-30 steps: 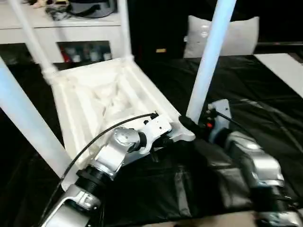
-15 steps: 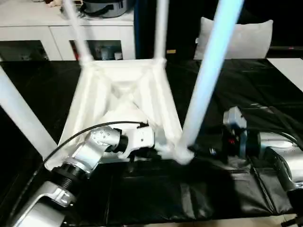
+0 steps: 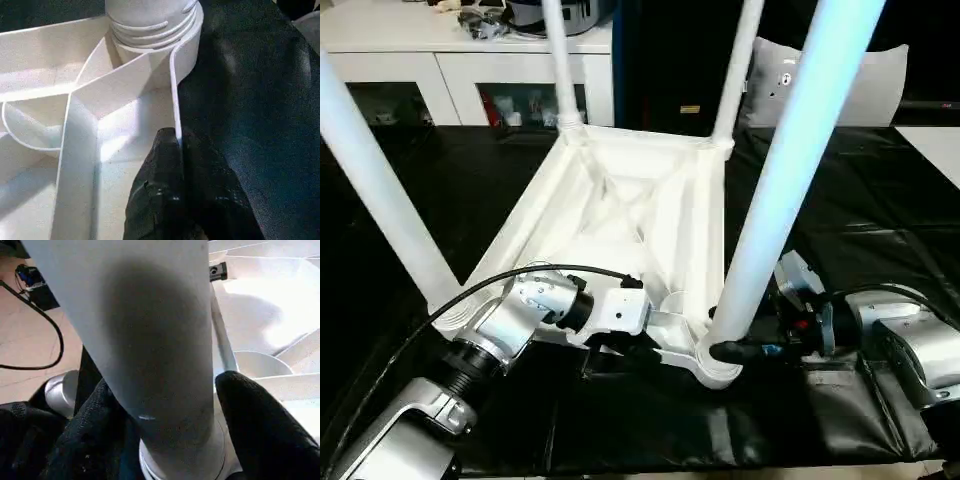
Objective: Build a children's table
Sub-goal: Rotate leg to tighten
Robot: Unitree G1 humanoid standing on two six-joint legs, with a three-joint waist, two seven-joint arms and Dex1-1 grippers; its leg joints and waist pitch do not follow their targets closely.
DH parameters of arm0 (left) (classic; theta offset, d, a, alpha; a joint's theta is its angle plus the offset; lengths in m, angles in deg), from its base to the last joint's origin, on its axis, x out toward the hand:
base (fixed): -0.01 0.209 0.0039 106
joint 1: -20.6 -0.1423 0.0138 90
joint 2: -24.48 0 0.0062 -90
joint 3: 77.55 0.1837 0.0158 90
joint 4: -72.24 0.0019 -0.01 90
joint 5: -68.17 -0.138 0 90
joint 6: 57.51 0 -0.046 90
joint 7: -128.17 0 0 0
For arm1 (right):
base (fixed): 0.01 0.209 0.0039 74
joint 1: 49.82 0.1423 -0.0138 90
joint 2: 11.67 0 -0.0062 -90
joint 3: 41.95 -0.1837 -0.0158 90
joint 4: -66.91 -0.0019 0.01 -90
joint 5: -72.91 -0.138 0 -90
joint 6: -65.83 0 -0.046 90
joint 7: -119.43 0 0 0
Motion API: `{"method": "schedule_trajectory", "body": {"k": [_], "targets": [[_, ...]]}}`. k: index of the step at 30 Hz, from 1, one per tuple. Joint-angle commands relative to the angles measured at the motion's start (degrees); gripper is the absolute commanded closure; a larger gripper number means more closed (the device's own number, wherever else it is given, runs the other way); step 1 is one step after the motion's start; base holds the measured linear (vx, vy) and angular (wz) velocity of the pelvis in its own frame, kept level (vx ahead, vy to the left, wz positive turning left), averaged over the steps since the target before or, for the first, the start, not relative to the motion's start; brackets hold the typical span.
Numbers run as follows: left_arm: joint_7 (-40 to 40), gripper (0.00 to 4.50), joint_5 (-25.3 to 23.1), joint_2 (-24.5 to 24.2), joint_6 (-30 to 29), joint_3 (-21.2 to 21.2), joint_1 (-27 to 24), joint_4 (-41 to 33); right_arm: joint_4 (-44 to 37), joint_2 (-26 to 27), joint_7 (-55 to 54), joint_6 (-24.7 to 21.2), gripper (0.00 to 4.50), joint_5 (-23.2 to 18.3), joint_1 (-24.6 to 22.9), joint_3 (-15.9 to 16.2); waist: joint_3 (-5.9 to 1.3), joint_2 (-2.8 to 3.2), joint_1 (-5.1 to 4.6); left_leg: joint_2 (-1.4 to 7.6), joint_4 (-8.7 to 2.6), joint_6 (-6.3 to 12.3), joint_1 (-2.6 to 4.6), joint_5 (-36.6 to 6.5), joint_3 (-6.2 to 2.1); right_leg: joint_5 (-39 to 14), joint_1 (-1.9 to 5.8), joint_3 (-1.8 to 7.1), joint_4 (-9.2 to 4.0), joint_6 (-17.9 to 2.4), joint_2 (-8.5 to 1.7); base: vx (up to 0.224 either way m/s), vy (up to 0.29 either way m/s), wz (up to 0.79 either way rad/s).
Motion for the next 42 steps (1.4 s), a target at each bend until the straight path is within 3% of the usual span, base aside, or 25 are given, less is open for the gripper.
{"method": "schedule_trajectory", "body": {"k": [1, 7, 11, 13, 14, 15, 16, 18, 21, 22, 24, 25, 26, 29, 33, 37, 40, 42], "targets": [[-1.59, 4.50, -0.59, 0.37, 1.63, 2.08, 1.21, -0.15, -0.49, -0.26, -0.01, -0.15, 1.97, -0.82, -0.07, 0.06, -3.54, -1.11, -0.20, 2.32, -4.02, 3.94, -0.11, -9.38, -0.03, -20.52, 3.32, 3.15, -3.85, -8.50, -3.69, 0.000, 0.000, 0.00], [-2.11, 4.50, 0.68, 0.31, -1.07, 1.02, 0.31, -1.10, -2.13, 1.15, -1.09, -2.91, 2.39, -3.39, -0.72, -1.13, -3.51, -1.09, -0.25, 2.30, -4.05, 3.91, -0.15, -9.11, -0.02, -21.22, 3.27, 3.09, -3.92, -8.13, -3.66, 0.000, 0.000, 0.00], [2.93, 4.50, 0.15, 1.36, -7.37, -0.81, -0.45, -2.44, -2.46, 5.11, -10.46, -6.05, 2.42, -2.49, -0.15, -2.97, -3.26, -0.99, -0.76, 2.16, -4.26, 2.77, -0.13, -10.22, -0.08, -23.02, 3.17, 3.02, -4.13, -7.69, -3.53, 0.000, 0.000, 0.00], [11.30, 4.50, -0.12, 4.79, -17.71, -3.29, -0.99, -4.09, 0.59, 11.40, -25.57, -8.07, 2.42, 1.97, 2.30, -4.82, -3.10, -1.02, -1.39, 1.94, -4.31, 1.33, -0.02, -11.09, -0.12, -26.74, 3.05, 2.81, -4.45, -6.44, -3.56, 0.000, 0.000, 0.00], [11.30, 4.50, -0.12, 4.79, -17.71, -3.29, -0.99, -4.09, 0.59, 11.40, -25.57, -8.07, 2.42, 1.97, 2.30, -4.82, -2.95, -1.02, -1.75, 1.76, -4.33, 0.92, -0.06, -11.39, -0.19, -28.48, 2.97, 2.60, -4.76, -5.85, -3.50, 0.000, 0.000, 0.00], [16.11, 4.50, 0.21, 7.71, -22.91, -4.77, -1.29, -5.34, 2.15, 14.68, -32.80, -9.41, 2.43, 3.81, 3.65, -5.87, -3.01, -1.01, -2.76, 1.24, -4.18, 0.04, -0.57, -12.52, -0.44, -33.16, 3.45, 1.92, -5.29, -3.30, -3.65, 0.000, 0.000, 0.00], [17.09, 4.50, 0.33, 8.41, -23.91, -5.08, -1.31, -5.53, 2.40, 15.33, -34.21, -9.84, 2.43, 4.10, 3.91, -6.11, -2.91, -1.09, -3.20, 1.22, -4.10, 0.00, -0.42, -12.65, -0.43, -33.67, 3.22, 1.82, -5.69, -2.79, -3.51, 0.000, 0.000, 0.00], [22.95, 4.50, 0.49, 12.66, -28.65, -6.76, -1.12, -5.83, 3.88, 18.99, -42.17, -11.91, 2.45, 5.49, 5.39, -7.61, -2.85, -1.16, -4.65, 0.93, -3.75, 0.53, -0.39, -14.33, -0.52, -34.86, 2.87, 1.43, -6.21, -2.38, -3.31, 0.000, 0.000, 0.00], [28.07, 4.50, 0.16, 16.60, -31.74, -8.02, -0.77, -5.70, 5.17, 21.83, -48.49, -12.49, 2.46, 7.23, 6.49, -8.66, -3.00, -1.26, -5.40, 0.80, -3.53, 1.54, -0.37, -13.80, -0.33, -33.22, 2.62, 1.51, -6.31, -2.81, -3.09, 0.000, 0.000, 0.00], [28.58, 4.50, 0.14, 16.97, -31.92, -8.17, -0.73, -5.66, 5.32, 21.98, -48.80, -12.15, 2.46, 7.44, 6.55, -8.64, -3.08, -1.27, -5.40, 0.73, -3.47, 1.84, -0.28, -13.56, -0.28, -33.02, 2.61, 1.48, -6.39, -2.89, -3.10, 0.000, 0.000, 0.00], [31.76, 4.50, 0.16, 20.19, -33.04, -8.85, -0.53, -5.93, 6.69, 23.55, -47.76, -5.80, 2.46, 6.91, 6.56, -9.02, -3.17, -1.29, -5.28, 0.94, -3.42, 3.01, -0.16, -13.19, -0.10, -31.73, 2.45, 1.66, -6.45, -3.35, -3.23, 0.000, 0.000, 0.00], [32.26, 4.50, -0.02, 20.72, -33.48, -8.77, -0.52, -6.28, 6.71, 23.79, -47.63, -4.89, 1.93, 6.90, 6.44, -9.04, -3.29, -1.35, -5.14, 0.97, -3.46, 3.27, -0.30, -12.45, -0.17, -30.60, 2.65, 1.76, -6.15, -3.64, -3.25, 0.000, 0.000, 0.00], [32.38, 4.50, -0.40, 20.73, -33.40, -8.47, -0.44, -6.44, 6.71, 23.85, -47.82, -4.37, 1.79, 7.08, 6.27, -9.13, -3.33, -1.40, -5.05, 1.04, -3.59, 3.57, -0.59, -11.68, -0.18, -29.35, 2.86, 1.87, -5.89, -3.98, -3.22, 0.000, 0.000, 0.00], [32.14, 4.50, -1.32, 19.23, -32.30, -7.99, -0.22, -6.30, 5.68, 23.54, -47.69, -4.43, 1.70, 6.67, 5.54, -10.16, -3.52, -0.97, -4.46, 1.46, -3.77, 4.55, -0.70, -8.34, -0.20, -22.34, 3.06, 2.40, -4.81, -6.48, -3.12, 0.000, 0.000, 0.00], [30.80, 4.50, -2.46, 16.56, -29.88, -7.14, -0.36, -5.81, 3.31, 20.78, -42.63, -1.44, 1.33, 6.04, 3.89, -9.69, -3.69, -1.02, -3.72, 1.58, -3.77, 5.11, -0.68, -7.49, -0.04, -17.44, 3.44, 2.68, -4.17, -8.36, -3.18, 0.000, 0.000, 0.00], [26.71, 4.50, -2.78, 13.70, -26.12, -5.68, -1.06, -6.11, 2.38, 16.75, -36.53, 2.90, 0.90, 5.76, 2.11, -9.45, -3.58, -1.10, -3.19, 1.74, -3.82, 5.69, -0.69, -7.49, 0.10, -16.94, 3.43, 2.81, -4.08, -8.67, -3.24, 0.000, 0.000, 0.00], [23.36, 4.50, -2.42, 11.60, -23.63, -4.85, -1.29, -6.16, 1.60, 13.69, -31.18, 2.81, 0.68, 3.84, 1.18, -10.23, -3.34, -1.12, -2.96, 1.76, -3.93, 5.21, -0.48, -9.23, 0.12, -20.66, 3.32, 2.75, -4.50, -7.78, -3.30, 0.000, 0.000, 0.00], [18.95, 4.50, -2.32, 8.69, -17.39, -3.37, -1.13, -5.18, 0.75, 9.48, -24.58, 1.29, 0.54, 1.97, 0.37, -10.16, -3.38, -1.00, -2.38, 1.96, -3.94, 5.35, -0.02, -10.25, 0.08, -21.43, 3.10, 2.90, -4.70, -7.33, -3.28, 0.000, 0.000, 0.00]]}}
